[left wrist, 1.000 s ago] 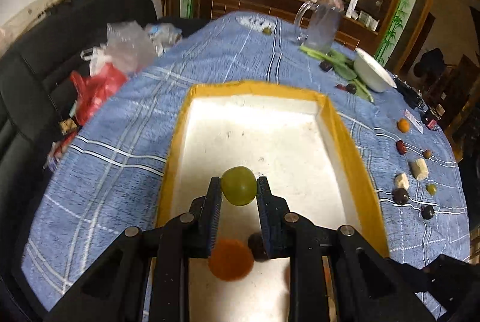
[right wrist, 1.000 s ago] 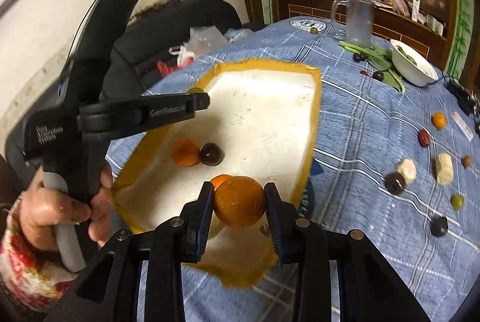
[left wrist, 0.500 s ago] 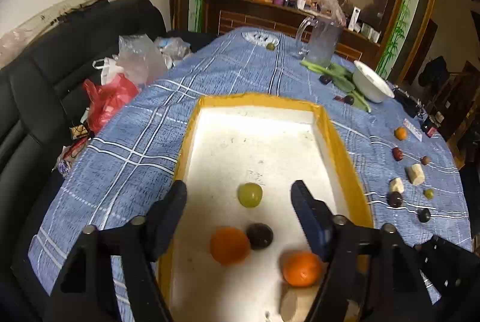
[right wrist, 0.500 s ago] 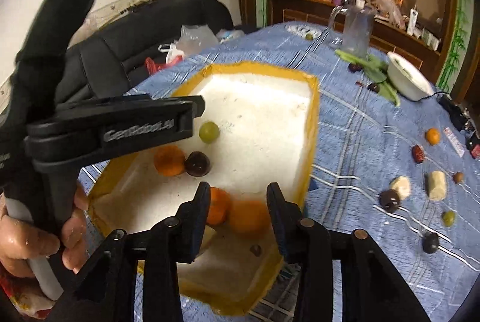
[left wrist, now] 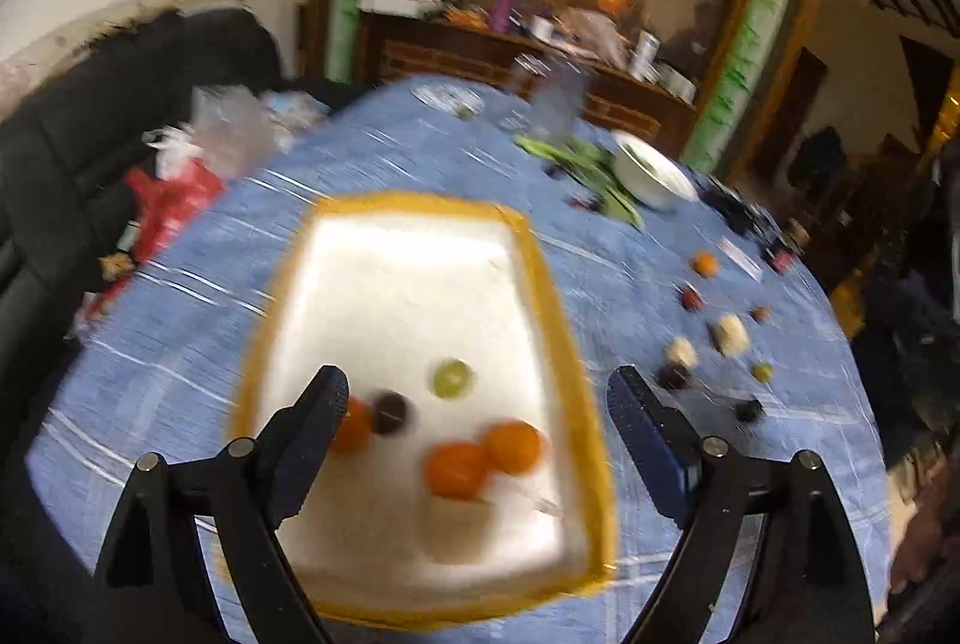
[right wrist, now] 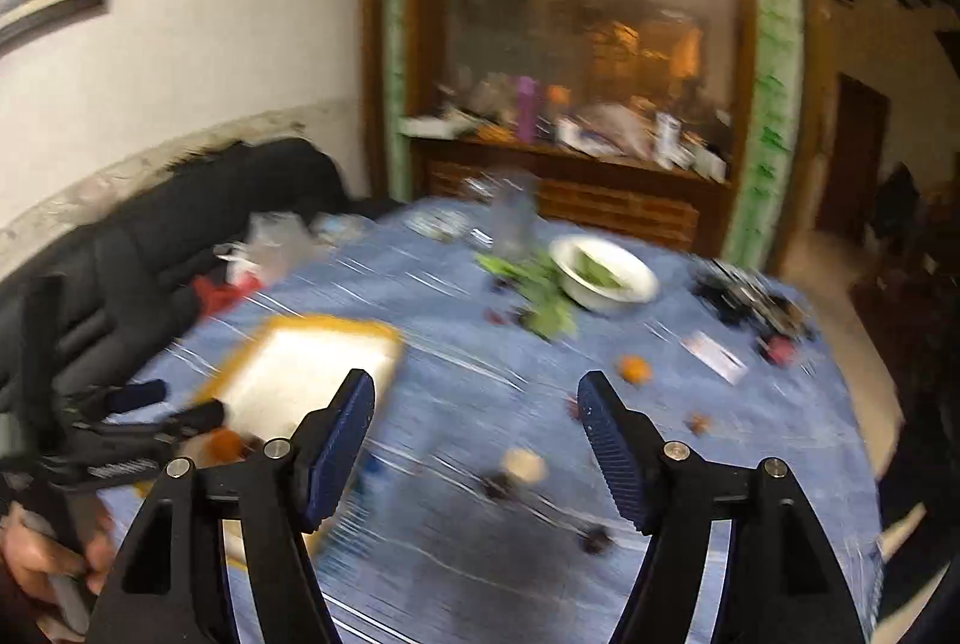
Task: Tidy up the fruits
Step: 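Grasp a dark plum with the left tool while the right tool grasps another dark plum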
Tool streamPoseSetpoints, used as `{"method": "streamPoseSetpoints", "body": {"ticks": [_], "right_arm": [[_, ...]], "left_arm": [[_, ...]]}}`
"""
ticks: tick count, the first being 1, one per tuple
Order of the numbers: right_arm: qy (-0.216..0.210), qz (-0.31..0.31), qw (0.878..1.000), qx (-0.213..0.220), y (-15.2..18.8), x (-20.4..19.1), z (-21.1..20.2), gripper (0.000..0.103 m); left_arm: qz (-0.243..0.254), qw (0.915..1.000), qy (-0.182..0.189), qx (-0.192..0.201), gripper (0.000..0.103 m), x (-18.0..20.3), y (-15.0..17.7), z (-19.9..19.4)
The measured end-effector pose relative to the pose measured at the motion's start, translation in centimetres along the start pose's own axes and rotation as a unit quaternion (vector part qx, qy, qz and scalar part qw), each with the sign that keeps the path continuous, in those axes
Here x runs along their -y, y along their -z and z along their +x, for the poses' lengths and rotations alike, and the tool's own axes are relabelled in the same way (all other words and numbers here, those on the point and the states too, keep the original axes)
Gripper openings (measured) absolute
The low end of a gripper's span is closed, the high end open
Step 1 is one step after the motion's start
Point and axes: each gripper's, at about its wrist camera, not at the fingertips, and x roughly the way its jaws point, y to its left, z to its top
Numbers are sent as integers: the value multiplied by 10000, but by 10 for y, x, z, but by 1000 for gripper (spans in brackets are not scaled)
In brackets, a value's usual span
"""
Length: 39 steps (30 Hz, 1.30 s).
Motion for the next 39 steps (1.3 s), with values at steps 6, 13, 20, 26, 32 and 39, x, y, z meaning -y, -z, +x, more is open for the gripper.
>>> {"method": "streamPoseSetpoints", "body": {"ticks": [6, 13, 20, 26, 32, 39], "right_arm": [[333, 674, 9950, -660, 42, 62, 25, 74], [150, 1069, 9852, -1334, 83, 96, 72, 51], [85, 1094, 9799, -1668, 106, 102, 116, 50], [-8, 1046, 9804, -1669, 112, 100, 127, 50], [25, 859, 9825, -1650, 111, 96, 128, 26], [291, 481, 9884, -1413, 97, 79, 106, 24]], "left_arm": [[443, 9975, 451, -311, 87, 55, 12, 19], [661, 9947, 650, -441, 87, 102, 14, 53], [744, 9921, 680, -751, 80, 127, 15, 104], [948, 9889, 637, -951, 58, 142, 18, 139], [1186, 9875, 383, -962, 46, 151, 21, 163], [1636, 9834, 226, -759, 24, 163, 27, 159]]}}
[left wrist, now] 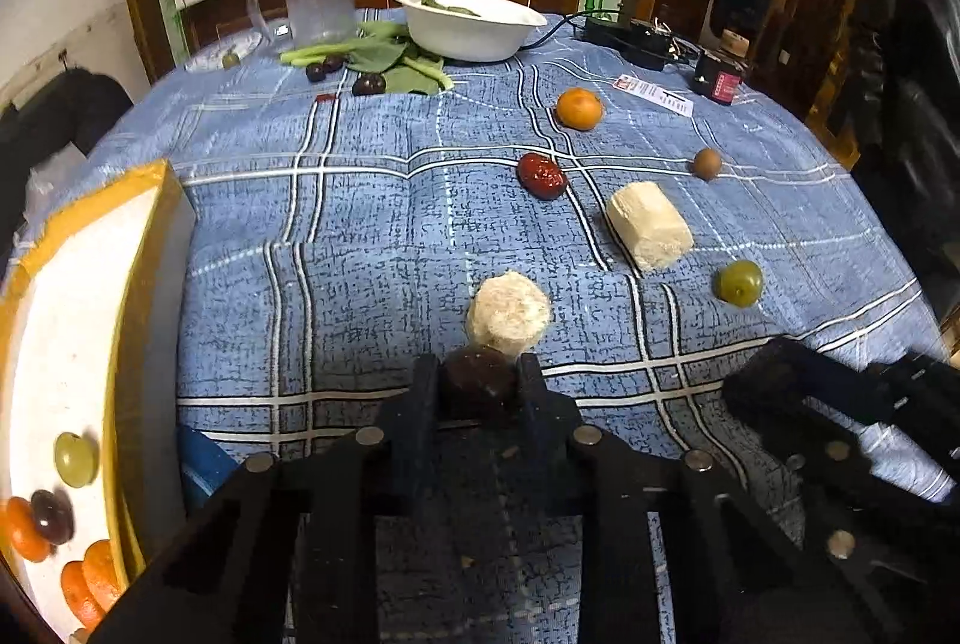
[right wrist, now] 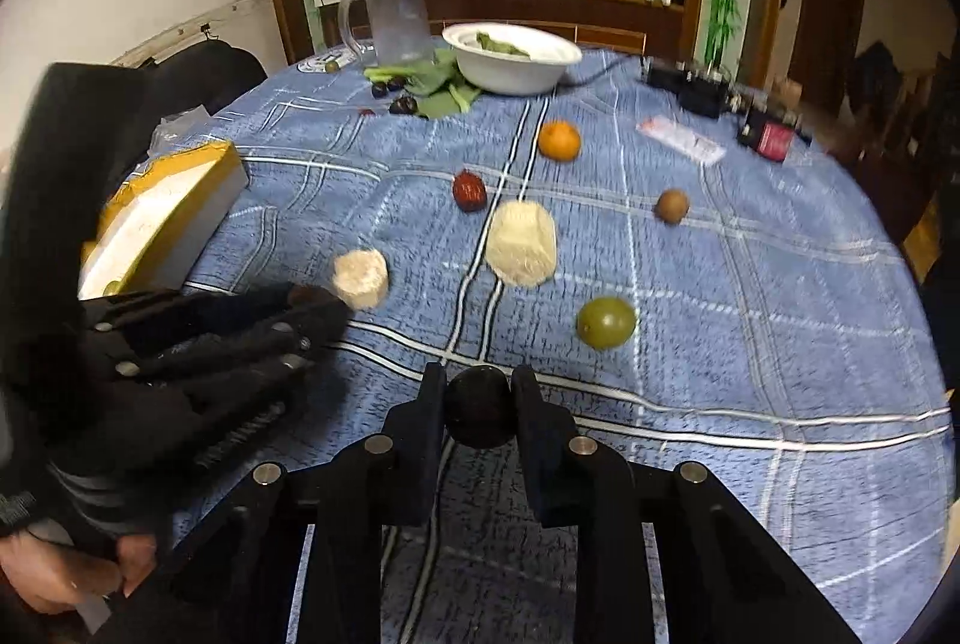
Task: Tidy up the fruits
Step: 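Grasp a dark plum with the left tool while the right tool grasps another dark plum, then carry both plums over the tray and open both tools to drop them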
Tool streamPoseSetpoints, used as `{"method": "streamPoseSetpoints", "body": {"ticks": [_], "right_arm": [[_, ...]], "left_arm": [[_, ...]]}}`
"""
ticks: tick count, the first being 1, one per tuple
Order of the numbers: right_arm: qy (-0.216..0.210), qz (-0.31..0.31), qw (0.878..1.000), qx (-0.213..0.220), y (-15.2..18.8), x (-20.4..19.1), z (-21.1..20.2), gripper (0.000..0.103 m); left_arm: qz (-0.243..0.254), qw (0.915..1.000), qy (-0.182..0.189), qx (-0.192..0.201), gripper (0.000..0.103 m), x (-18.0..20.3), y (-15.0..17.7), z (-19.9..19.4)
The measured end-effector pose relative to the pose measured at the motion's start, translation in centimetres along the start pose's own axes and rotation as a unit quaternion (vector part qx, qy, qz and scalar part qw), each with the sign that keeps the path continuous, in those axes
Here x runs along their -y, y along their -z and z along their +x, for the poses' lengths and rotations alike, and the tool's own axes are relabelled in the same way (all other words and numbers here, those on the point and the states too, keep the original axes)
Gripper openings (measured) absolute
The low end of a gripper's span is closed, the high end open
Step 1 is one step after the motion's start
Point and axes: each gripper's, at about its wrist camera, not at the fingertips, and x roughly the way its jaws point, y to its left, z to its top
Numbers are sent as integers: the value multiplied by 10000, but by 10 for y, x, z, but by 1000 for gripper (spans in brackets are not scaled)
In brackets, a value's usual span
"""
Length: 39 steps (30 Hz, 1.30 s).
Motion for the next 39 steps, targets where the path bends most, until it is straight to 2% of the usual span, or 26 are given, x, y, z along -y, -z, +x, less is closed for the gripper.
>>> {"method": "streamPoseSetpoints", "body": {"ticks": [5, 10, 16, 23, 26, 32, 36, 39], "right_arm": [[552, -644, 9959, 330, -21, -31, -30, 23], [371, -663, 9962, 421, -21, -28, -47, 23], [18, -93, 9998, 146, 4, 0, -37, 23], [-519, 378, 9976, 242, 14, 10, -47, 23], [-722, 464, 9960, 252, 14, 5, -50, 23], [-1050, 519, 9927, 272, 10, -15, -62, 23], [-1286, 242, 9910, 282, 3, -51, -69, 24], [-1615, -43, 9866, 220, -5, -92, -66, 24]], "left_arm": [[-228, 9997, 115, 66, 23, -10, -1, -9], [-366, 9989, 184, 237, 23, -26, 1, -30], [-539, 9968, 519, 274, 23, -35, 9, -43], [-625, 9945, 499, 669, 24, -45, 22, -92], [-713, 9937, 384, 779, 24, -56, 26, -111], [-972, 9912, -100, 890, 24, -98, 44, -137], [-1167, 9872, -666, 860, 24, -131, 59, -143], [-1546, 9805, -886, 823, 24, -163, 72, -146]]}}
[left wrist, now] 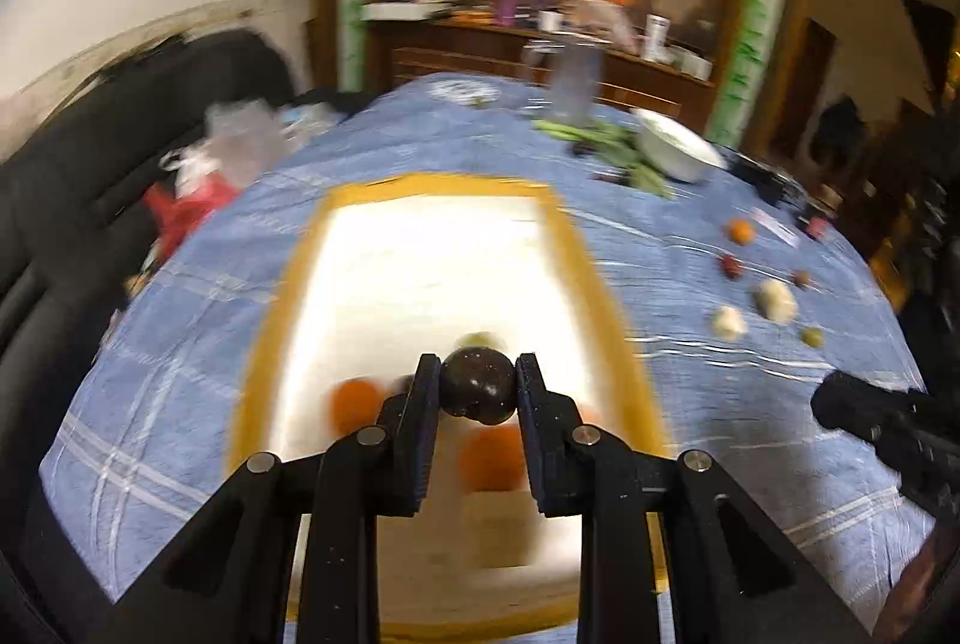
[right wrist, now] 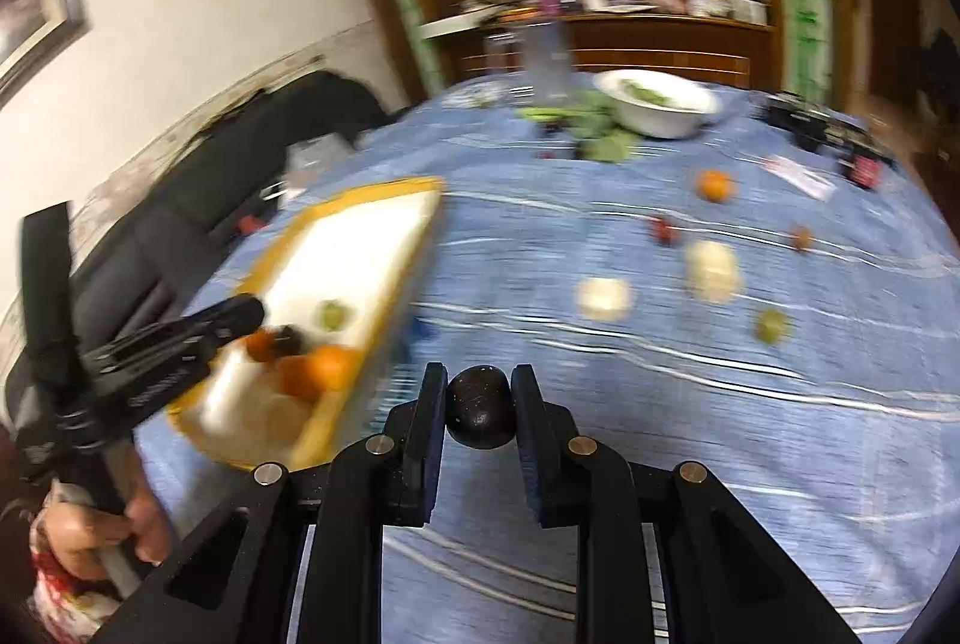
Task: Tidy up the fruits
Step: 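Carry both plums over the tray and open both tools to drop them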
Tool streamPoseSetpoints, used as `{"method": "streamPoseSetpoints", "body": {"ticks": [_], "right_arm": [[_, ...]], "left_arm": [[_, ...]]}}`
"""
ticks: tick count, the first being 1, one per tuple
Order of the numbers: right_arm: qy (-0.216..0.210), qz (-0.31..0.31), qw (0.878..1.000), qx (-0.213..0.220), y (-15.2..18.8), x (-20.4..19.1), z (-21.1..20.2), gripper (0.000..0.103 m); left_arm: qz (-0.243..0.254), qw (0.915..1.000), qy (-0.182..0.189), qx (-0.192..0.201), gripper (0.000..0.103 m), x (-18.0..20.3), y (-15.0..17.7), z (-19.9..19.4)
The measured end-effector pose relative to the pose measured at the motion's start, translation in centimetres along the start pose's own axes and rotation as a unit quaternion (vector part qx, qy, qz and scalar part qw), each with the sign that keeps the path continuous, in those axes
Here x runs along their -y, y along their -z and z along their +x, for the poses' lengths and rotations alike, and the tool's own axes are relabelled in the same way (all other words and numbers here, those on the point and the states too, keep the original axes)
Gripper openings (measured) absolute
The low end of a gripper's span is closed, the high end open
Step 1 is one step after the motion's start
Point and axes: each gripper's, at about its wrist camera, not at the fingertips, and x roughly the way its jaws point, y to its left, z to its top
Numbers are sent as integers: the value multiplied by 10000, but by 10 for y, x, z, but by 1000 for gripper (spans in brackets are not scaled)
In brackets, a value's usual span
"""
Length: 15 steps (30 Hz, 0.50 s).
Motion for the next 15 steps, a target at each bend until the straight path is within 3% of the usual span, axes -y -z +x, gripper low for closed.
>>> {"method": "streamPoseSetpoints", "body": {"ticks": [5, 10, 13, 15], "right_arm": [[-339, -555, 9973, -354, -5, -68, 45, 24], [-163, -899, 9934, -696, 5, -99, 86, 26], [-78, -934, 9927, -756, 9, -104, 91, 26], [-3, -1000, 9926, -686, 4, -106, 85, 29]], "left_arm": [[-437, 9983, -284, -246, 24, -41, 8, 12], [-472, 9975, -432, -314, 27, -50, 14, 14], [-473, 9972, -552, -187, 54, -49, 13, 9], [-492, 9968, -630, -59, 61, -48, 9, 3]]}}
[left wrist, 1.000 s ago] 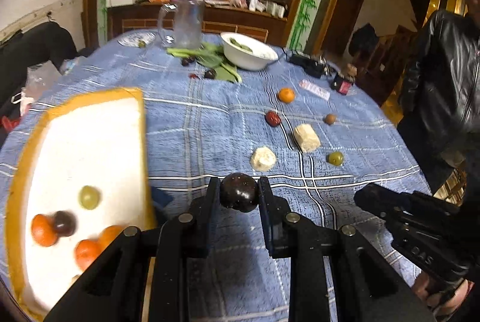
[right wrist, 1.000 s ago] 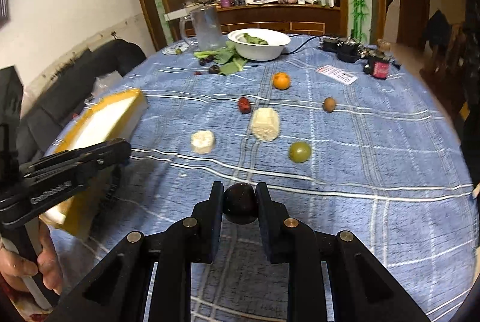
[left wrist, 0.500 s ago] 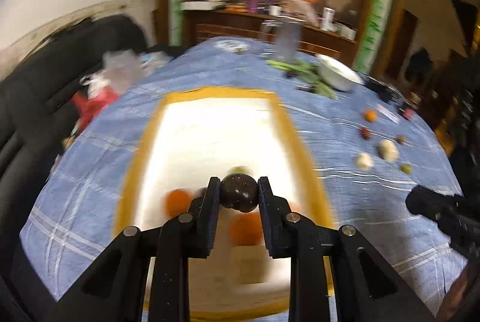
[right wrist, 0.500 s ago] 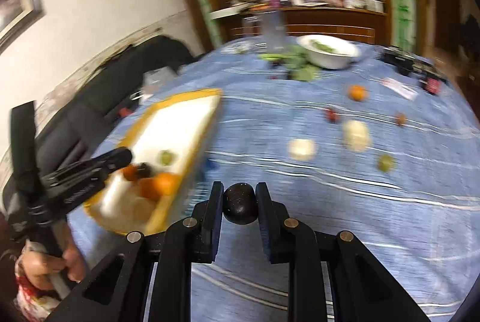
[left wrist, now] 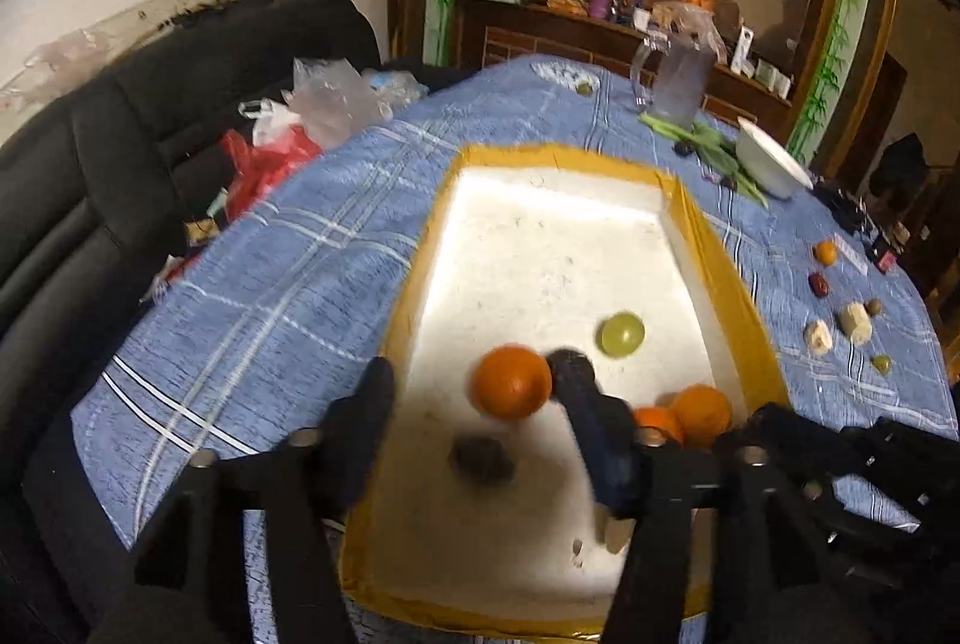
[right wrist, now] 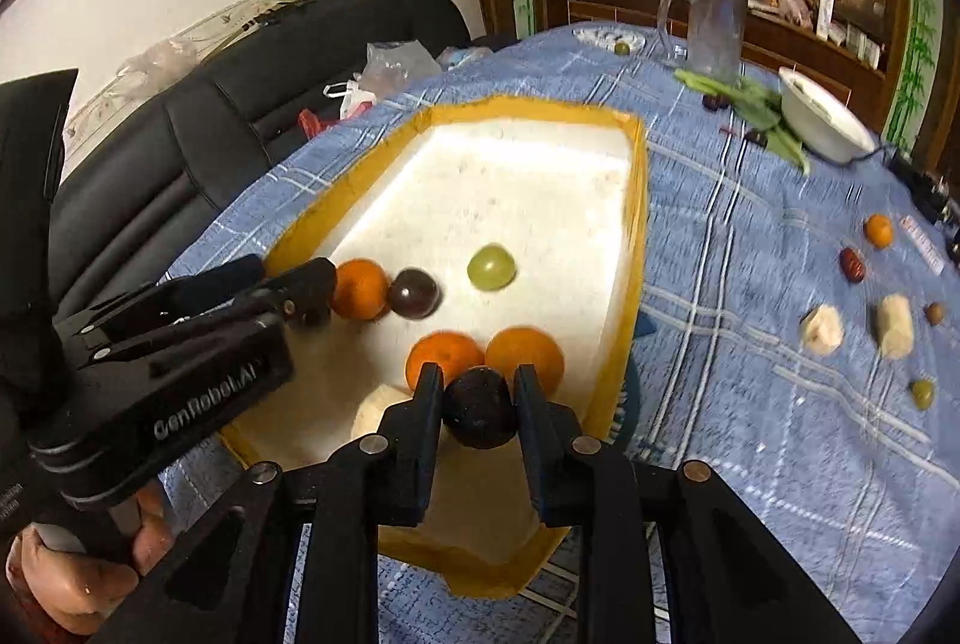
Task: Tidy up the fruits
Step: 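Carry both plums over the tray and open both tools to drop them, then grasp a white peeled cube with the left tool while the right tool grasps a green grape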
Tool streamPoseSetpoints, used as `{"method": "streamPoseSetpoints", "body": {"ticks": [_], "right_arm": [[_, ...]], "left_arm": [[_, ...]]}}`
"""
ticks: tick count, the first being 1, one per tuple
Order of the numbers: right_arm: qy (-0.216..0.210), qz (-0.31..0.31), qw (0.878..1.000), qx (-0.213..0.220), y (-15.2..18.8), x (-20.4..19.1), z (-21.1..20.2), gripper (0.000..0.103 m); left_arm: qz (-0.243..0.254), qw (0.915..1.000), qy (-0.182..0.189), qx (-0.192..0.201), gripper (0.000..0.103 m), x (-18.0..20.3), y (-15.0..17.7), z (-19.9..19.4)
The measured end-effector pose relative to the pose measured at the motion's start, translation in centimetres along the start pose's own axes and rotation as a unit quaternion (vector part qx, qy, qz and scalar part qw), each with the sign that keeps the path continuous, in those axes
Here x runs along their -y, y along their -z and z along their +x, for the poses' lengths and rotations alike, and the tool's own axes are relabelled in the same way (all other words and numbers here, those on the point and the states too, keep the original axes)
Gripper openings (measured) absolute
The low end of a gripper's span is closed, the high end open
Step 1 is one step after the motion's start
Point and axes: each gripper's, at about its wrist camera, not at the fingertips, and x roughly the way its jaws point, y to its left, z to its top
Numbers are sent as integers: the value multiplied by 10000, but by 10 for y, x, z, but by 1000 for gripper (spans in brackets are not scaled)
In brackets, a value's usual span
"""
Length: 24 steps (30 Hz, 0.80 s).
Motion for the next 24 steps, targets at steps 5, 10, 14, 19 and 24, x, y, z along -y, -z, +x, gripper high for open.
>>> {"method": "streamPoseSetpoints", "body": {"ticks": [5, 10, 14, 19, 24], "right_arm": [[522, -184, 9980, 321, -34, -5, -26, 54], [674, -125, 9964, 501, -6, 3, -41, 64], [904, 65, 9949, 435, 20, 21, -48, 64], [1133, 482, 9910, 527, 38, 56, -69, 64], [1226, 731, 9878, 621, 46, 76, -86, 64]], "left_arm": [[13, 9998, -181, 90, 70, 1, -8, -14], [231, 9995, -15, 193, 78, 18, -2, -33], [430, 9978, 501, 76, 80, 48, 3, -40], [860, 9930, 801, 93, 80, 83, 11, -52], [968, 9908, 924, 176, 81, 93, 17, -66]]}}
